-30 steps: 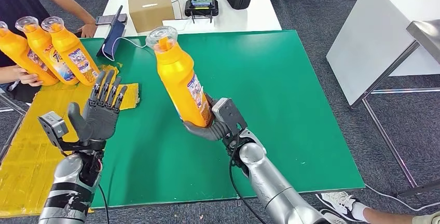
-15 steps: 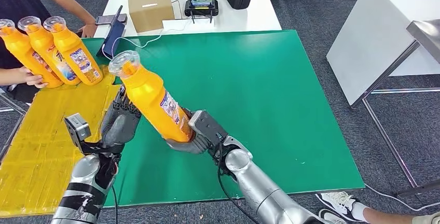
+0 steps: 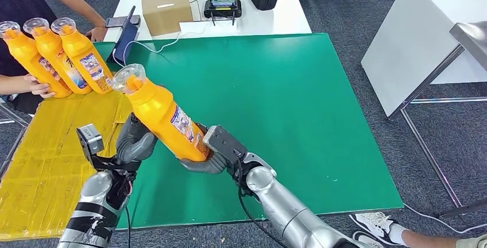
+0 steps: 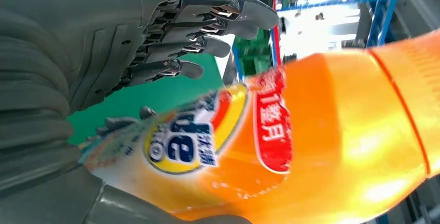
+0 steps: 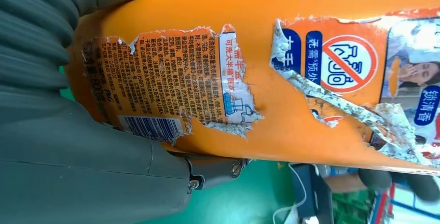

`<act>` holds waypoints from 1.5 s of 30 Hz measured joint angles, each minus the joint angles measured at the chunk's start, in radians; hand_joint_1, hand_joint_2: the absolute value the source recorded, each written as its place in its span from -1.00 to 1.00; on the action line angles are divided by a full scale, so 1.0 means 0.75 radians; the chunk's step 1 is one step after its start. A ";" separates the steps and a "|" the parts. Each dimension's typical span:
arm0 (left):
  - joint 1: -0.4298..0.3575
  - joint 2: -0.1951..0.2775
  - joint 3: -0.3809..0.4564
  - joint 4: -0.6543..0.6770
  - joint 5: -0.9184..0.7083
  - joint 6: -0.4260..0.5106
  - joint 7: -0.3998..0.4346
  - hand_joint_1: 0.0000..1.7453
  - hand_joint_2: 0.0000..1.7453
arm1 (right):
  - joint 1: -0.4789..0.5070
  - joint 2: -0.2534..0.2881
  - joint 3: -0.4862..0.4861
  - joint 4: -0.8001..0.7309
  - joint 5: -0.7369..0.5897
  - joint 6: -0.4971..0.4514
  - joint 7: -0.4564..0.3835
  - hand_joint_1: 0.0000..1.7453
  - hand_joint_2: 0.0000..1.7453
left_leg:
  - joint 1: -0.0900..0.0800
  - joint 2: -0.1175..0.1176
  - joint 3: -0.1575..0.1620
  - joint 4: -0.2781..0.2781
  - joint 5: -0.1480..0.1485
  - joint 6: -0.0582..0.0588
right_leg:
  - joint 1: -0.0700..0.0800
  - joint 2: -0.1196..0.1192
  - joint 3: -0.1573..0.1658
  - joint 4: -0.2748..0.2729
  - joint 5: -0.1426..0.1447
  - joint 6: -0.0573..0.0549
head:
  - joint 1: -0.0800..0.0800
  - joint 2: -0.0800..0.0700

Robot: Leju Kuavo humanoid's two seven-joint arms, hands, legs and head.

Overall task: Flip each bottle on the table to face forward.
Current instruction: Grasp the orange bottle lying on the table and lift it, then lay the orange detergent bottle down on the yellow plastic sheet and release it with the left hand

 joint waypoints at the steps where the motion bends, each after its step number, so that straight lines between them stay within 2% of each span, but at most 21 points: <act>1: -0.002 0.006 -0.004 0.005 0.009 -0.011 0.005 -1.00 1.00 | -0.005 0.001 0.006 0.008 -0.002 0.004 0.004 1.00 1.00 | 0.000 0.000 0.000 0.000 0.000 0.000 | 0.000 0.000 0.000 0.000 0.000 0.000 | 0.000 0.000; 18: -0.022 0.091 -0.066 0.071 -0.018 -0.091 -0.015 -1.00 1.00 | -0.082 0.017 0.092 0.196 -0.016 0.038 0.041 1.00 1.00 | 0.000 0.000 0.000 0.000 0.000 0.000 | 0.000 0.000 0.000 0.000 0.000 0.000 | 0.000 0.000; 31: -0.037 0.149 -0.128 0.103 -0.114 -0.079 -0.054 -1.00 1.00 | -0.103 0.021 0.152 0.304 -0.017 0.054 0.037 1.00 1.00 | 0.000 0.000 0.000 0.000 0.000 0.000 | 0.000 0.000 0.000 0.000 0.000 0.000 | 0.000 0.000; 32: -0.038 0.152 -0.130 0.103 -0.118 -0.079 -0.057 -0.87 1.00 | -0.103 0.022 0.155 0.308 -0.018 0.055 0.036 1.00 1.00 | 0.000 0.000 0.000 0.000 0.000 0.000 | 0.000 0.000 -0.001 0.000 0.000 0.000 | 0.000 0.000; 35: -0.040 0.164 -0.144 0.103 -0.138 -0.084 -0.074 0.63 1.00 | -0.105 0.025 0.165 0.320 -0.020 0.060 0.033 1.00 1.00 | 0.000 0.000 0.000 0.000 0.000 0.000 | 0.000 0.000 -0.001 0.000 0.000 0.000 | 0.000 0.000; 36: -0.042 0.170 -0.150 0.104 -0.146 -0.089 -0.082 1.00 1.00 | -0.106 0.025 0.168 0.324 -0.021 0.062 0.031 1.00 1.00 | 0.000 0.000 0.000 0.000 0.000 0.000 | 0.000 0.000 -0.001 0.000 0.000 0.000 | 0.000 0.000; 45: -0.049 0.209 -0.182 0.114 -0.178 -0.110 -0.132 1.00 1.00 | -0.119 0.033 0.178 0.354 -0.029 0.069 0.017 1.00 1.00 | 0.000 0.000 0.000 0.000 0.000 0.000 | 0.000 0.000 -0.001 0.000 0.000 0.000 | 0.000 0.000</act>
